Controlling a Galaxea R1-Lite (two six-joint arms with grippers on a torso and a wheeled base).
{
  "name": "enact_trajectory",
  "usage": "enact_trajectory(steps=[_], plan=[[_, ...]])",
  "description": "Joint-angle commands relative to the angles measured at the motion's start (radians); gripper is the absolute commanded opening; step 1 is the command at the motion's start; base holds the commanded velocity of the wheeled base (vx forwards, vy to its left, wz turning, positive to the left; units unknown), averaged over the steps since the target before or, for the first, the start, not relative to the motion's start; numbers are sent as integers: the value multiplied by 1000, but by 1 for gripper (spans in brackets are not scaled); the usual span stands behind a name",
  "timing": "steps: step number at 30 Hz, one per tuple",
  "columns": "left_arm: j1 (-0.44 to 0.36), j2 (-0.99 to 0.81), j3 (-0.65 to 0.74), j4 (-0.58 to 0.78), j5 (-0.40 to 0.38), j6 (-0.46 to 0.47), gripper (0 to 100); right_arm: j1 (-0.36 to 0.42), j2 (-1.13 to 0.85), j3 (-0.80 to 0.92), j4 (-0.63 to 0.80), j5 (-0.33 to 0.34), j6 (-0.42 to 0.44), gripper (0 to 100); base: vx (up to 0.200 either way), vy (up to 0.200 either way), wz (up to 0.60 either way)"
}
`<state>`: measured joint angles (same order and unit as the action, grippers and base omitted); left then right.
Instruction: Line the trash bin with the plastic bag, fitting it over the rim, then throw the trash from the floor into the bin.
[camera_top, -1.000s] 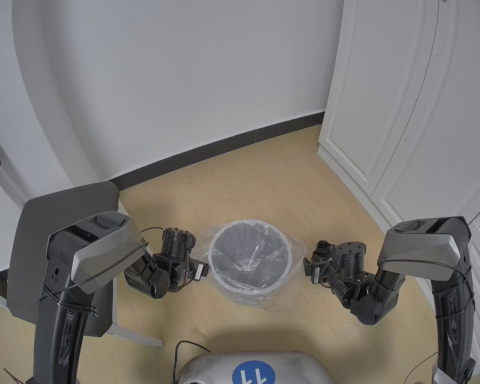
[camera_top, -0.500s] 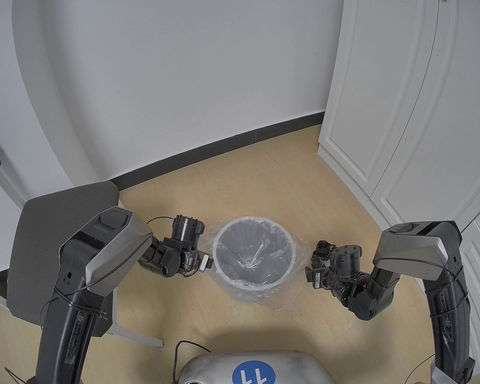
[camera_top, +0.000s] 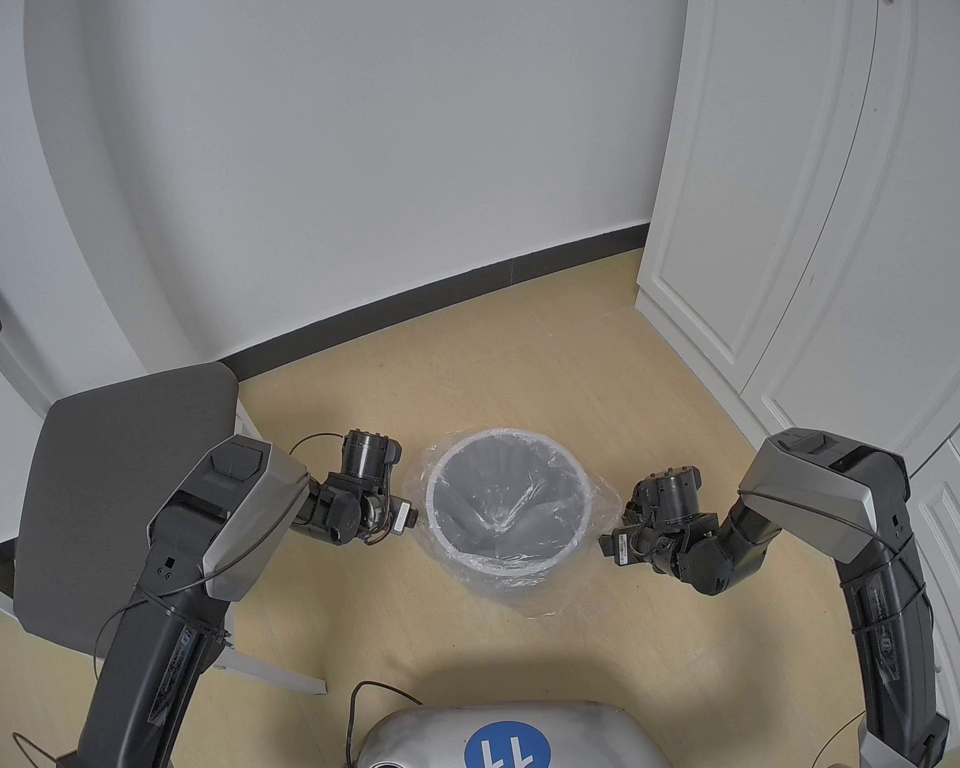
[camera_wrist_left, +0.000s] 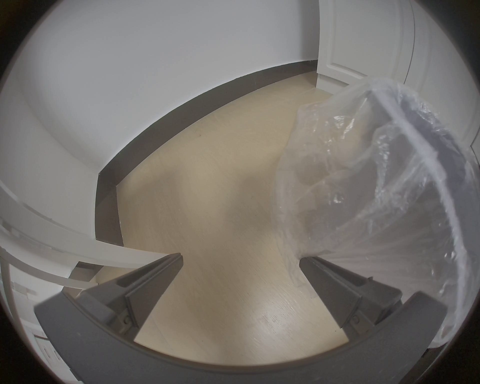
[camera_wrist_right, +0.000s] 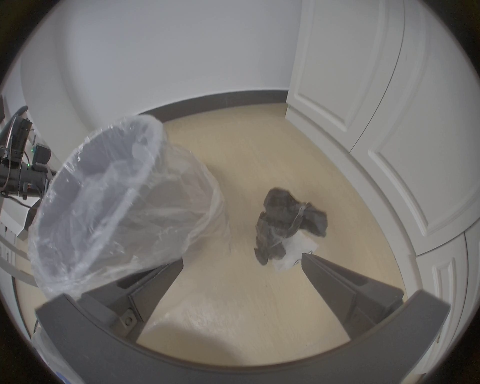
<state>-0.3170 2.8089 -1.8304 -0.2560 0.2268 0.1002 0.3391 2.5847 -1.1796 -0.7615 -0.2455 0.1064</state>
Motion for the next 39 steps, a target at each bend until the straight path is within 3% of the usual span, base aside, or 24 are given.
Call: enact_trajectory(steps=[1,5,12,19,23,32,39], plan=[[22,78,-81,24,2,4,100,-8,28,-81,67,29,-1,100,0,0,0],[35,150,-170,86,2,39,100,-9,34,-149,160,35,-1,100,0,0,0],[39,156,-170,84,-3,52,100,-15,45,-204,232,38,-4,100,0,0,0],[33,96,-170,86,-3,-7,100,-17,48,-327,485,38,-28,100,0,0,0],[32,46,-170,90,-3,-39,100,-17,49,-330,498,25,-27,100,0,0,0],[38,-170,132,43,-29,-54,100,-15,-126,-57,363,20,-33,100,0,0,0],[19,-321,442,-238,-30,-50,100,-6,-307,170,248,15,-48,100,0,0,0]])
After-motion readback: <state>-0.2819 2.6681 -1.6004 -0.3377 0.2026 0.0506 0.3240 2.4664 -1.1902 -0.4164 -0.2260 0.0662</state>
